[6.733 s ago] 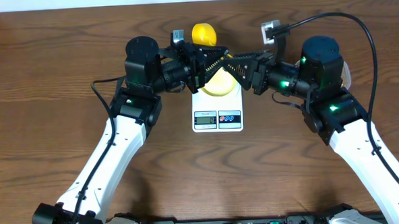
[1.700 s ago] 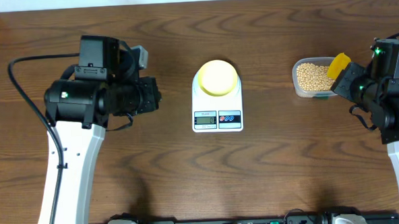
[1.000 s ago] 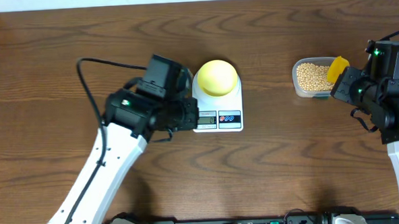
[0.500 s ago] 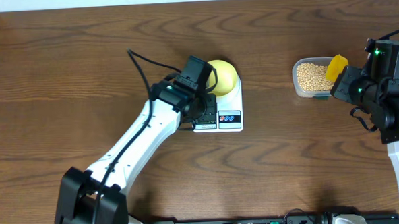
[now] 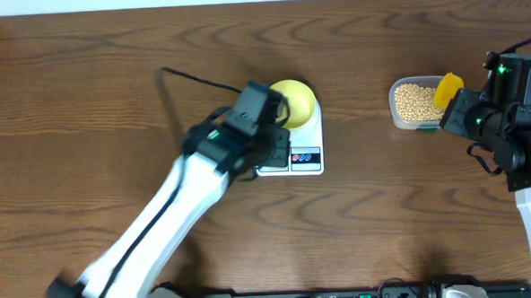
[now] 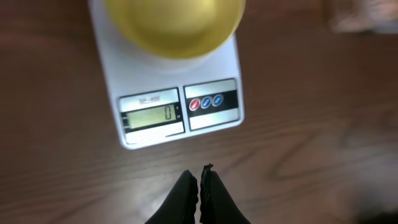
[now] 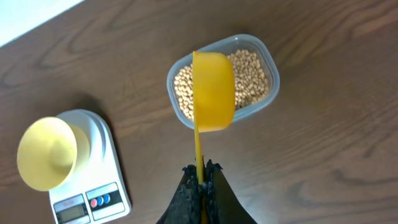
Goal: Scoop item into bowl and weigh 50g on scale
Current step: 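Move the left gripper down to the scale's buttons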
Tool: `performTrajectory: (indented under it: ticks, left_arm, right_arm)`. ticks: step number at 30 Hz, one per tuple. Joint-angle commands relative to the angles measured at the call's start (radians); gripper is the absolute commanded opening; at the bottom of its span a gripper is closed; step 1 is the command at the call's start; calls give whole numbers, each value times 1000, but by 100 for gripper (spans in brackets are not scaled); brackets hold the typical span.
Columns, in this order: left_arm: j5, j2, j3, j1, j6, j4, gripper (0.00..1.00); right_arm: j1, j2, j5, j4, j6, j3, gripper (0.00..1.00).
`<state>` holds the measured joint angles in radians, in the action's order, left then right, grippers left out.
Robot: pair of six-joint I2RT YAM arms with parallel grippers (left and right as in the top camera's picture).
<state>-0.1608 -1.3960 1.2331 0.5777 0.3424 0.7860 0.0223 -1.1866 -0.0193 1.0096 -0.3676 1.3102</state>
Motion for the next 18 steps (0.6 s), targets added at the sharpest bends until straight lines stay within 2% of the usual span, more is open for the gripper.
performTrajectory:
  ticks: [1, 5, 9, 18]
  left_arm:
    - [64, 123, -56, -3, -36, 21, 7]
    - [64, 208, -202, -3, 27, -38, 7]
    - [64, 206, -301, -3, 38, -204, 7]
    - [35, 44, -307, -2, 64, -377, 7]
  right_arm:
    - [2, -3, -8, 1, 27, 17, 1]
    - [2, -3, -8, -3, 29, 17, 1]
    - [2, -3, -7, -15, 28, 17, 1]
    - [2, -3, -4, -3, 28, 17, 1]
